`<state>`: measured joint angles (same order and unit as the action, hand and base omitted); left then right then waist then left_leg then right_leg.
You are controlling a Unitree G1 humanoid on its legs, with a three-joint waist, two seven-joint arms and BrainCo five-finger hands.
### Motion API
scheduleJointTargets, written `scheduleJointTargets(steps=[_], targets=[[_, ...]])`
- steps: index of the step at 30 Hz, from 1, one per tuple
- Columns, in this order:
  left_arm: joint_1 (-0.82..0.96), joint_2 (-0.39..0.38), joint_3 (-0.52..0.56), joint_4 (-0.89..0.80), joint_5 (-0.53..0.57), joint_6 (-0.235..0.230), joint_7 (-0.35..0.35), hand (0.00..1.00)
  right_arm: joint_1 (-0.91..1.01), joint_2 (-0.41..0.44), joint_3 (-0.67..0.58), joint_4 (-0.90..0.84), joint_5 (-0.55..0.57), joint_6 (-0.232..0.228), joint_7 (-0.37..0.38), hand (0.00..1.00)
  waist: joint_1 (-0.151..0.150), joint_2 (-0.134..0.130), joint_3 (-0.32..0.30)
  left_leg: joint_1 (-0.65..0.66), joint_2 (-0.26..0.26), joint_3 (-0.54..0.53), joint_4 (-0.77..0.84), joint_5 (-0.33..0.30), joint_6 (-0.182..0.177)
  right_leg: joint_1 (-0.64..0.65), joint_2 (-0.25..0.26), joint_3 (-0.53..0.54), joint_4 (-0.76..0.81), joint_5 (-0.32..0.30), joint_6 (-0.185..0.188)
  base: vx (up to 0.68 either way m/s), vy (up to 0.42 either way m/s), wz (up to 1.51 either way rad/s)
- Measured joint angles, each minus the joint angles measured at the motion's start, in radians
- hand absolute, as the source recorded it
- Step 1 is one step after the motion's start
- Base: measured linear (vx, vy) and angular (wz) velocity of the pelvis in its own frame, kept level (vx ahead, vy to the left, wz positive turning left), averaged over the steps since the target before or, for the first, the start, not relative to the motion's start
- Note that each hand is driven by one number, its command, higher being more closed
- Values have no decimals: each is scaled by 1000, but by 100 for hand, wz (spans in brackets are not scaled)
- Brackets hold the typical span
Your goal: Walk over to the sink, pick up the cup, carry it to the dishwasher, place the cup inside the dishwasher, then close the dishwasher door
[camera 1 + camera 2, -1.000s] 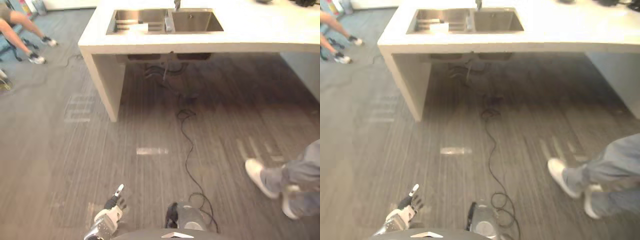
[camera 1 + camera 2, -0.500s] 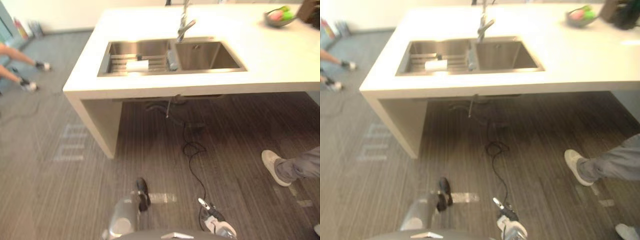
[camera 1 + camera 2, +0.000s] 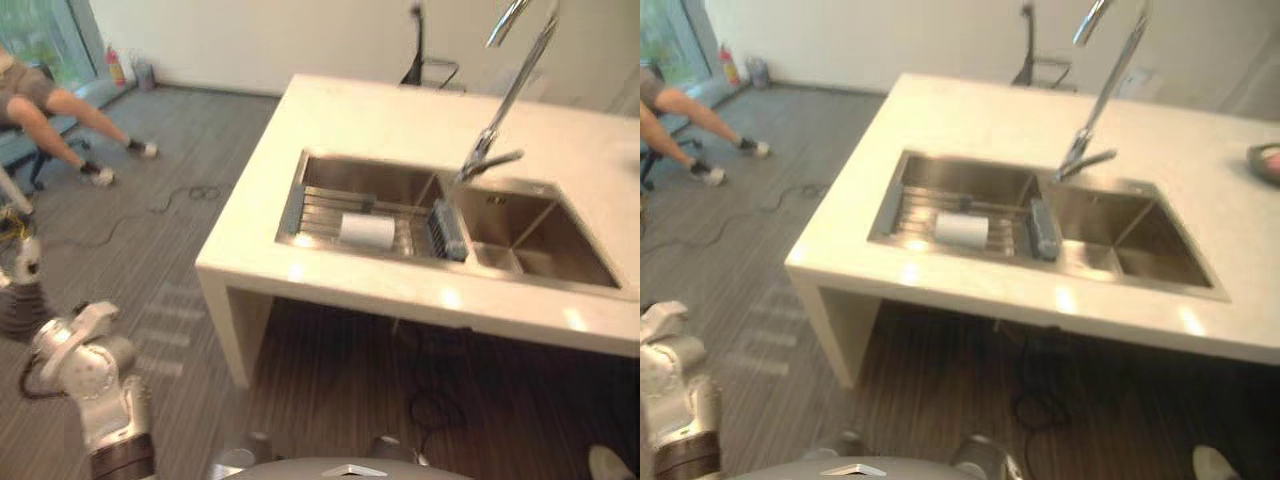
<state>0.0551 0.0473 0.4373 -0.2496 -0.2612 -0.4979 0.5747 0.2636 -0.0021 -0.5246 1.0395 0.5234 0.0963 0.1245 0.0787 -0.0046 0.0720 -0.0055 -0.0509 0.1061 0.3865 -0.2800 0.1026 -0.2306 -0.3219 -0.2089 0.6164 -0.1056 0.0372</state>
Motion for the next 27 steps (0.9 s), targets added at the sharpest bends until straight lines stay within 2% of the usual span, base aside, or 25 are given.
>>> scheduleJointTargets(steps=[1,2,4,5,6,8,10,11,12,14,15,16,18,21,23,24,26,27], targets=[[4,-7,-5,-17,-1,-3,-20,0,1,-5,13,7,-2,4,1,0,2,-3,1,10,-2,-16,-21,8,0,5,8,0,-33,11,9,294,-22,82],[25,-38,-8,-65,-2,-4,-74,0,4,-11,9,30,-4,16,5,0,12,-7,-3,51,4,-34,-71,21,-10,50,23,-39,-84,24,35,286,-101,44],[45,-53,-22,-136,-19,3,-128,0,7,-13,8,39,-13,17,12,0,22,-18,-16,93,8,-39,-117,31,-25,117,40,-89,-150,30,39,286,-162,23],[46,-53,-57,-177,-50,17,-185,0,12,-3,6,38,-20,16,40,0,24,-30,-24,109,9,-39,-138,33,-39,159,57,-115,-217,36,33,226,-190,5],[46,-54,-81,-183,-70,21,-217,0,10,-4,2,37,-20,17,51,0,28,-28,-31,109,13,-35,-146,33,-46,171,65,-122,-254,24,41,246,-239,-14],[36,-57,-172,-167,-143,77,-320,0,-16,-12,-39,35,-21,16,70,0,25,-13,-60,89,46,-22,-145,37,-85,200,123,-132,-382,43,60,188,-236,-34],[-1,-59,-274,-121,-179,130,-420,0,-27,-16,-75,37,-14,17,75,0,3,15,-65,89,80,-20,-146,59,-132,243,177,-131,-486,81,42,152,-264,-32],[-10,-59,-299,-112,-185,135,-440,0,-29,-16,-82,39,-11,18,78,0,-1,17,-66,91,83,-21,-146,66,-144,250,184,-128,-501,85,37,122,-238,-28],[-34,-58,-359,-86,-193,149,-489,0,-27,-18,-95,41,-9,24,84,0,-9,20,-68,96,91,-23,-146,78,-162,263,196,-125,-529,91,27,85,-175,-22],[-66,-58,-428,-44,-210,169,-554,0,-30,-22,-121,45,-9,37,87,0,-28,34,-78,96,103,-24,-148,86,-169,271,216,-120,-559,100,15,76,-170,-22],[-85,-56,-471,-17,-216,186,-601,0,-31,-26,-127,49,-9,39,87,0,-31,36,-79,96,108,-23,-155,93,-169,270,226,-105,-577,110,9,52,-139,-24],[-94,-55,-492,-4,-216,192,-618,0,-31,-28,-129,52,-9,39,86,0,-31,39,-81,97,109,-23,-161,98,-170,270,230,-102,-586,115,6,28,-119,-24],[-117,-44,-566,7,-204,244,-678,0,-35,-28,-163,62,-6,42,87,0,-39,43,-81,95,110,-23,-166,112,-175,276,239,-95,-620,136,-1,-8,-84,-15],[-135,-12,-636,9,-184,309,-713,0,-41,-31,-168,75,-1,42,88,0,-46,44,-79,97,113,-20,-166,118,-168,279,247,-77,-646,154,-8,-63,-43,-14],[-149,-9,-656,26,-157,342,-711,0,-42,-33,-167,73,0,42,89,0,-48,48,-78,97,114,-15,-178,118,-168,275,251,-72,-663,163,-13,-110,-9,-12],[-167,-7,-672,45,-109,382,-697,0,-44,-35,-166,72,0,43,89,0,-50,54,-75,97,118,-2,-205,118,-168,265,256,-69,-684,169,-16,-131,14,-8],[-184,-5,-685,73,-39,414,-670,0,-44,-36,-166,69,0,43,88,0,-52,58,-71,101,119,7,-234,118,-167,262,260,-74,-704,186,-28,-129,25,-7],[-192,8,-692,104,76,442,-624,0,-43,-37,-165,63,4,42,86,0,-58,63,-61,116,122,12,-262,114,-162,259,263,-77,-704,196,-28,-124,28,-10]])
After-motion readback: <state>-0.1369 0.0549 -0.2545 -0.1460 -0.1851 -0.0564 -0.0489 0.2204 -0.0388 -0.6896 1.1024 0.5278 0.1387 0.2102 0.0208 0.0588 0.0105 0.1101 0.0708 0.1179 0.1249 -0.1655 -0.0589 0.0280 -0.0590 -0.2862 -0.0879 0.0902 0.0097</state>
